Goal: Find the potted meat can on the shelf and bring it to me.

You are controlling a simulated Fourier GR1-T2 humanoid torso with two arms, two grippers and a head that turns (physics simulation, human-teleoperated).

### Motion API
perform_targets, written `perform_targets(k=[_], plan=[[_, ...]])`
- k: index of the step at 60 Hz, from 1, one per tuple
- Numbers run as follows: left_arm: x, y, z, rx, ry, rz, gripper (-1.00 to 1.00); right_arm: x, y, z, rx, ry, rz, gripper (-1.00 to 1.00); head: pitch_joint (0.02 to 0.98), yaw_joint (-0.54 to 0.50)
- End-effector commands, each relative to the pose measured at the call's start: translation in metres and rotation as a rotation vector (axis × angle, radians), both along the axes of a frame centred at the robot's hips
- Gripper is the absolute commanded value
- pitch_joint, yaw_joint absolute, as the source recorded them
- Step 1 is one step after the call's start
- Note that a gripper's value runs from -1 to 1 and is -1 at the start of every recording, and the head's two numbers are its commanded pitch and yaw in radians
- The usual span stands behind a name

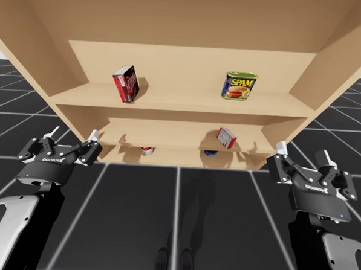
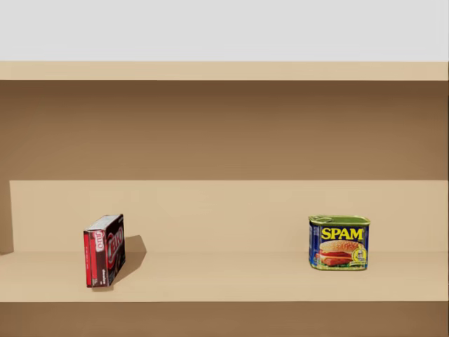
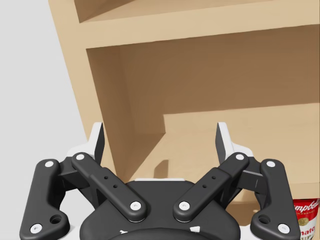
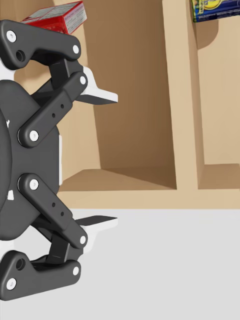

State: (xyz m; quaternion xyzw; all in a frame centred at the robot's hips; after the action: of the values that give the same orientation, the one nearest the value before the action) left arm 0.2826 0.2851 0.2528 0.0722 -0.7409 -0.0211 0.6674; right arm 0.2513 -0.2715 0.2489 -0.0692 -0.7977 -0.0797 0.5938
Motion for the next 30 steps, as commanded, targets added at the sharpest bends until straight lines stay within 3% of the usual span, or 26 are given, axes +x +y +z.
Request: perform_targets(k=[1,13,30], plan=[[-0.0003,-0.0005,-0.0001,0.001,0.0,-0.001,-1.0,-0.0025,-0.0002,-0.0004,0.025,0.004,-0.018,-1.0,0.089,-0.01],[-0.0005,-0.0007,-0.0001,0.001,0.0,-0.002,-1.0,-0.0018,-0.0017,0.0005,0.018,-0.003,0.038,-1.0,0.131,-0.06],[-0.0003,-0.0011,-0.0005,0.007,-0.001,-0.002,-1.0,-0.0011,-0.0035,0.001,0.009,-0.012,0.031,-1.0,0.239,-0.27]])
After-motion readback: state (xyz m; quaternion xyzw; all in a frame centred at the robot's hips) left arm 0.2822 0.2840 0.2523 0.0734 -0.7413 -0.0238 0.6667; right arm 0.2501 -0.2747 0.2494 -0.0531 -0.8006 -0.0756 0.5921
